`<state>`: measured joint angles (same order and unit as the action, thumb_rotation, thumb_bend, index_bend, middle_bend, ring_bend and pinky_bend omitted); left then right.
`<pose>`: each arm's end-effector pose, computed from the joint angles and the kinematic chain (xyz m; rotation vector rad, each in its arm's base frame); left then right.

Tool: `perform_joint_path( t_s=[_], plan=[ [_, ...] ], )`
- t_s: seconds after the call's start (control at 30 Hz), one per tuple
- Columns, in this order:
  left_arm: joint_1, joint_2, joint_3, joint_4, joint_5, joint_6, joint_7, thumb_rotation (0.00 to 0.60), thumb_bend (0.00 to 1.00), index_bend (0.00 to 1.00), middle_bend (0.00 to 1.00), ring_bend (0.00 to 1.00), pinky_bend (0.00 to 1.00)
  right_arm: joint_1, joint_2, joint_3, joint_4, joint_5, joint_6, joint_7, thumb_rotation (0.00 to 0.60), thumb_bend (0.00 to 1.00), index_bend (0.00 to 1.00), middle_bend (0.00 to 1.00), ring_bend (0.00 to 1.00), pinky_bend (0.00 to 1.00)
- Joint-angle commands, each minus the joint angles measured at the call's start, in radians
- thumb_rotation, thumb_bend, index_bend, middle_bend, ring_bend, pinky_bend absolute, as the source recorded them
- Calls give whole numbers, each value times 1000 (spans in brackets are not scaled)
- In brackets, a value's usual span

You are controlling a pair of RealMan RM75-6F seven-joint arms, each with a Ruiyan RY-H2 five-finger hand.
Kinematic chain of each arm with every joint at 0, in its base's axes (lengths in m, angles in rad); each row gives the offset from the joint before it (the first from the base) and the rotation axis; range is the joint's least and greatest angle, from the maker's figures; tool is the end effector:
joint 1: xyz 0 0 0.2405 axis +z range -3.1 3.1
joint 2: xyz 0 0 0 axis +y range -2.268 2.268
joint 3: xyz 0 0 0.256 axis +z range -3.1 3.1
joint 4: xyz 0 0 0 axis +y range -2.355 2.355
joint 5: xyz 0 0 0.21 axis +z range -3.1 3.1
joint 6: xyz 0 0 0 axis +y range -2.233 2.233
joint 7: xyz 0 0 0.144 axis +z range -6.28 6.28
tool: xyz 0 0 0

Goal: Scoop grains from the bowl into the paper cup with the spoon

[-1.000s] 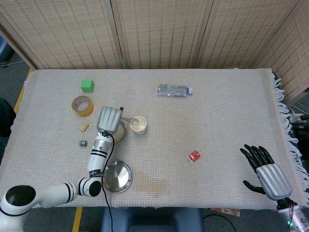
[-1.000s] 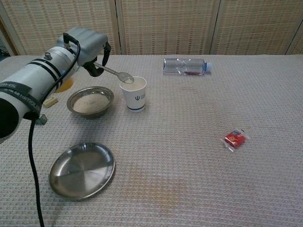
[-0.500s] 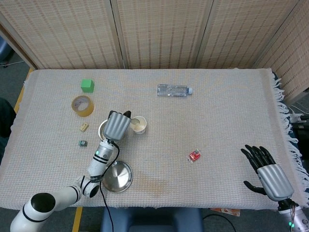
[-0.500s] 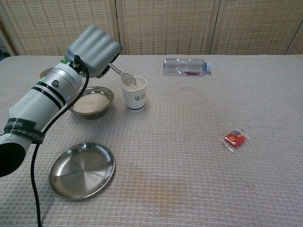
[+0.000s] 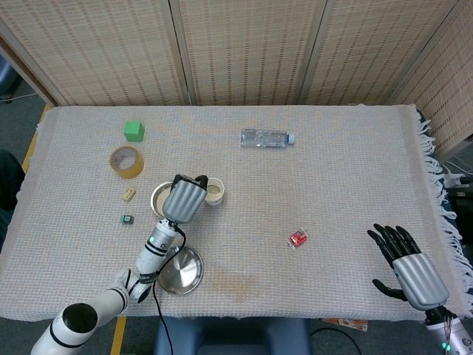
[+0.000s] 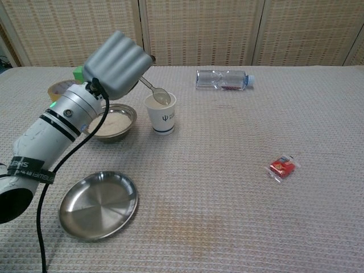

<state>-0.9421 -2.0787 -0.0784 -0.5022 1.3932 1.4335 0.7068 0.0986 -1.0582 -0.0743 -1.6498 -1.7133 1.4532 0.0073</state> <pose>-0.1003 0.3878 -0.0553 -1.5579 0.2766 -0.7999 -0.2911 -0.1539 0.1430 1.6647 -0.9138 0.9040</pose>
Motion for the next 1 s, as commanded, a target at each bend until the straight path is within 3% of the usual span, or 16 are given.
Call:
perform_joint_path(
  t_s=[0.03, 0.27, 0.4, 0.53, 0.63, 0.7, 0.8, 0.93, 1.0],
  plan=[
    [4, -25, 2, 68, 31, 16, -24, 600, 391, 813, 1000, 1000, 1000, 0, 1, -2, -2, -2, -2, -1, 600, 95, 0, 0, 0, 0],
    [1, -54, 15, 202, 75, 12, -85, 600, 391, 811, 1000, 1000, 1000, 0, 5, -4, -6, -2, -5, -2, 600, 95, 0, 0, 0, 0],
    [0, -63, 1, 225, 73, 8, -116, 600, 392, 811, 1000, 1000, 1000, 4, 4, -3, -7, 4, -17, -3, 600, 95, 0, 0, 0, 0],
    [-3, -57, -37, 198, 51, 24, -155, 600, 394, 811, 1000, 1000, 1000, 5, 5, -2, -7, 7, -19, -1, 600, 95, 0, 0, 0, 0],
    [4, -22, -60, 118, 46, 70, -182, 600, 395, 812, 1000, 1000, 1000, 5, 6, -1, -5, 8, -19, 0, 600, 95, 0, 0, 0, 0],
    [24, 25, -80, -2, 32, 84, -200, 600, 395, 812, 1000, 1000, 1000, 6, 7, -1, -5, 8, -20, 1, 600, 95, 0, 0, 0, 0],
    [83, 144, -90, -295, -3, 48, -203, 600, 398, 812, 1000, 1000, 1000, 6, 8, -3, -6, 4, -19, 4, 600, 95, 0, 0, 0, 0],
    [187, 372, -55, -797, -98, -62, -135, 600, 400, 812, 1000, 1000, 1000, 3, 9, -6, -7, -5, -11, 4, 600, 95, 0, 0, 0, 0],
    [221, 447, -33, -954, -131, -91, -124, 600, 400, 812, 1000, 1000, 1000, 2, 9, -8, -8, -10, -10, 3, 600, 95, 0, 0, 0, 0]
  ],
)
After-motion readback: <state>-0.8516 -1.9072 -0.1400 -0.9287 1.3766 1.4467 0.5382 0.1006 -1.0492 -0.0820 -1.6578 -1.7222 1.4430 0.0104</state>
